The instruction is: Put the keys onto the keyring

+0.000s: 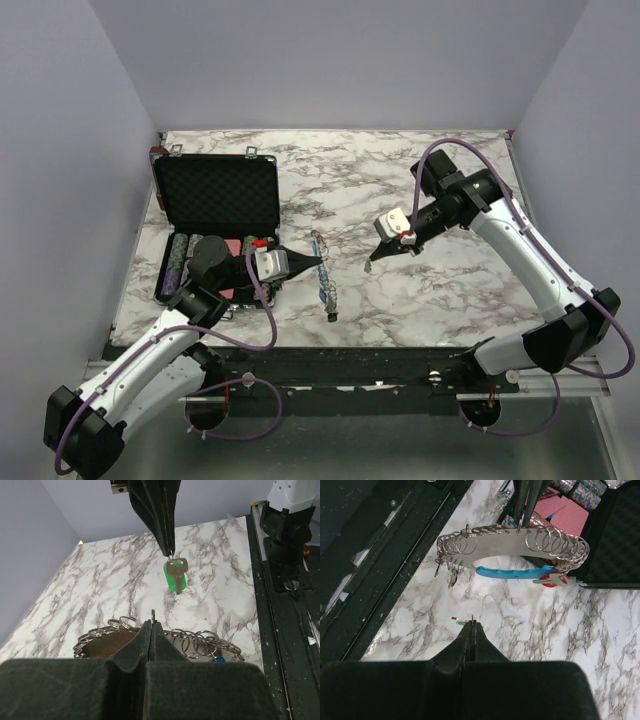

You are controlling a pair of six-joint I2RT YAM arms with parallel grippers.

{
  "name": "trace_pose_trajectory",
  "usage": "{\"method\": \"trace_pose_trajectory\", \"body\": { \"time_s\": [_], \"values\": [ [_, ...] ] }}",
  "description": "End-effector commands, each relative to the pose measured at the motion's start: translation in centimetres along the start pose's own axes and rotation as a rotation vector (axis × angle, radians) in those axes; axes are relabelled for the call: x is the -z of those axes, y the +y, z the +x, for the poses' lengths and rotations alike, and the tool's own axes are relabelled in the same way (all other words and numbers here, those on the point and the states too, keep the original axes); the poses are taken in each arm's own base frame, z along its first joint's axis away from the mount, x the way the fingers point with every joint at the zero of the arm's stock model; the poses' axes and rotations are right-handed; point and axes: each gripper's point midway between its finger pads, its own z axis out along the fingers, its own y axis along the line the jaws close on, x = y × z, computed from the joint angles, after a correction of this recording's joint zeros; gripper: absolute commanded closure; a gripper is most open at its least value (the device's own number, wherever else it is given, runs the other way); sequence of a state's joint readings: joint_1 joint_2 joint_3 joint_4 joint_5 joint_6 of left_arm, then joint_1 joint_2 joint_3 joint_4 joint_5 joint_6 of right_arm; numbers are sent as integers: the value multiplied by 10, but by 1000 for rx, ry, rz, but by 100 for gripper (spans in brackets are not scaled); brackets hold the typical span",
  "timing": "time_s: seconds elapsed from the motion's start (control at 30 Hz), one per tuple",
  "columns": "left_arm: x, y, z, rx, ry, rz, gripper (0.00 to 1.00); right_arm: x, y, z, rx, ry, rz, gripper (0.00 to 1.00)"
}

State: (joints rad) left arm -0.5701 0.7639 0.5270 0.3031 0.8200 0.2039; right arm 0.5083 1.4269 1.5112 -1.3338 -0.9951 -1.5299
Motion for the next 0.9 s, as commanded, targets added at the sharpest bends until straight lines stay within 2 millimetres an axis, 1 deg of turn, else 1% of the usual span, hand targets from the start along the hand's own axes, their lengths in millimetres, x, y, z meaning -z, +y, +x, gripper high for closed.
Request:
{"method": "trace_pose_trajectory", "body": {
  "time_s": [0.0, 0.2, 0.3, 0.4, 0.47, 0.57, 0.73, 0.87],
  "values": [
    [-6, -7, -18, -101, -67, 35, 100, -6, 11, -18, 2, -70, -35, 100],
    [-12, -15, -15, -117, -76, 43, 100, -12, 13, -33, 14, -128, -50, 100],
    [-13, -15, -16, -126, -84, 35, 100, -13, 16, -39, 18, -167, -55, 100],
    [-13, -15, -14, -132, -84, 21, 100, -14, 12, -46, -23, -202, -41, 100],
    [-13, -15, -17, -144, -95, 12, 100, -15, 10, -47, -52, -206, -31, 100],
    [-14, -13, -15, -142, -91, -7, 100, -18, 2, -44, -140, -175, 1, 100],
    [-17, -10, -14, -132, -85, -29, 100, -25, -6, -45, -201, -136, 34, 100],
    [-17, -8, -11, -122, -76, -47, 100, -30, -9, -45, -218, -105, 51, 100]
  ]
}}
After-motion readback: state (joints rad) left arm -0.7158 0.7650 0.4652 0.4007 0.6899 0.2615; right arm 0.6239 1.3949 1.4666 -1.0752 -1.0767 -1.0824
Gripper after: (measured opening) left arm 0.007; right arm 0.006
